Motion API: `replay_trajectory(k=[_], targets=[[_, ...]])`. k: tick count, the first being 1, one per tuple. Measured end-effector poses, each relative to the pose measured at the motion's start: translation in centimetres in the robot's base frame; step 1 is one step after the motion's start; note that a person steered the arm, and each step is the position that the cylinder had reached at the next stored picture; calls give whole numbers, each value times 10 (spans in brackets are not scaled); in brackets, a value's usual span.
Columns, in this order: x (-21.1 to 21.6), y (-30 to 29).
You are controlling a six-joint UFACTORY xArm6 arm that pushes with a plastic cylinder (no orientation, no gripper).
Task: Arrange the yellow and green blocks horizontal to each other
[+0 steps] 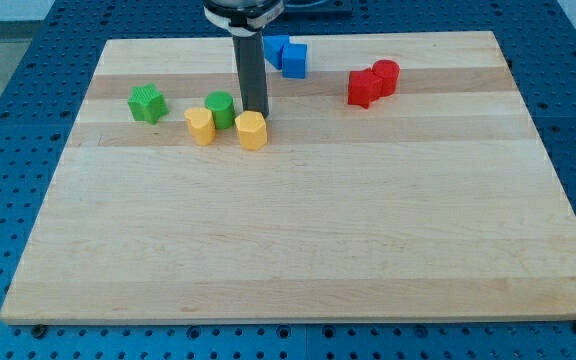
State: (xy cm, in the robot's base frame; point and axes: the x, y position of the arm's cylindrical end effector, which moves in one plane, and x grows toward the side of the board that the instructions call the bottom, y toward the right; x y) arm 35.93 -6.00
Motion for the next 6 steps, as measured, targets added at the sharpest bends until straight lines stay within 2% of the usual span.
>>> replay_trajectory(k=[3, 6], targets=[[-30, -86], [-21, -80]])
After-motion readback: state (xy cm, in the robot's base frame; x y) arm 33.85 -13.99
